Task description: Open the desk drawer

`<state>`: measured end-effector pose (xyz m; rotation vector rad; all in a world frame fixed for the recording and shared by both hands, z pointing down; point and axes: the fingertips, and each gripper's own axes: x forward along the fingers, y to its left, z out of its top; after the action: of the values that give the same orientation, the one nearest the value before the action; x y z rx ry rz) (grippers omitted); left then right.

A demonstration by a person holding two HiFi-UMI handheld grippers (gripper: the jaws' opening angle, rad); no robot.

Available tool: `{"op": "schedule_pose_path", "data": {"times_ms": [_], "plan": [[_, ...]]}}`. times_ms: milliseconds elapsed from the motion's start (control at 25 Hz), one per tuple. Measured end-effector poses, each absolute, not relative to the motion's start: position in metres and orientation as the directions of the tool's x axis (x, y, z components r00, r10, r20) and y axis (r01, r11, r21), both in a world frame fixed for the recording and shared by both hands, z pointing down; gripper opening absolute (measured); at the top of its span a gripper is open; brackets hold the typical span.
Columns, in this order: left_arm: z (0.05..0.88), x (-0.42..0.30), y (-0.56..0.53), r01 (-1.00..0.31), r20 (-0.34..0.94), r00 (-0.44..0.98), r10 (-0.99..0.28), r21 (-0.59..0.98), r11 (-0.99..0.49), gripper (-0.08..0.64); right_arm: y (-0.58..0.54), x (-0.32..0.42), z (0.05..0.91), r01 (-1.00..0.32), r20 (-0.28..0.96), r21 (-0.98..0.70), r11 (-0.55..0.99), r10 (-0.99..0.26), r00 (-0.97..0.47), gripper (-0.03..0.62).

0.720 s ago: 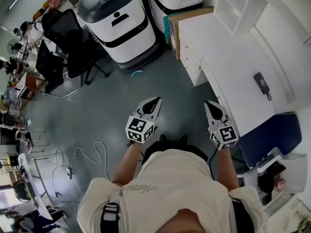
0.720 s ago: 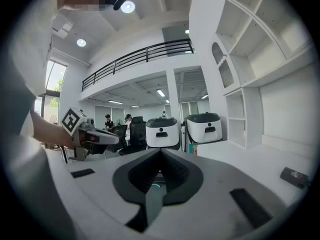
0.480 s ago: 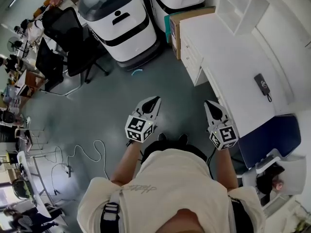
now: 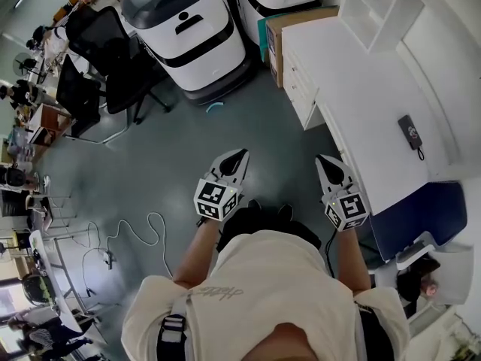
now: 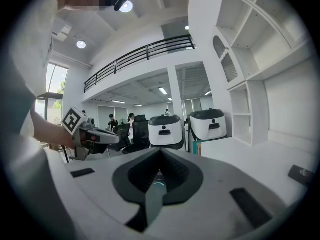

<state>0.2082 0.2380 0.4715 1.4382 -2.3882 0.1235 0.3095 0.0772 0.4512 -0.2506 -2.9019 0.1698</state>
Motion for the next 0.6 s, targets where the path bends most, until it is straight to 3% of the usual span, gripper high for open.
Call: {"op": "schedule_pose_path", "data": {"times_ms": [600], "plan": [[0.478,0.111,0.243,-0.911,0.32,-0.333,-0.887,0.133,0.39,0.003,0.099,0.203,0.437,0.117,0.216,-0.084,0.99,0.132,-0.967,0.0]]}}
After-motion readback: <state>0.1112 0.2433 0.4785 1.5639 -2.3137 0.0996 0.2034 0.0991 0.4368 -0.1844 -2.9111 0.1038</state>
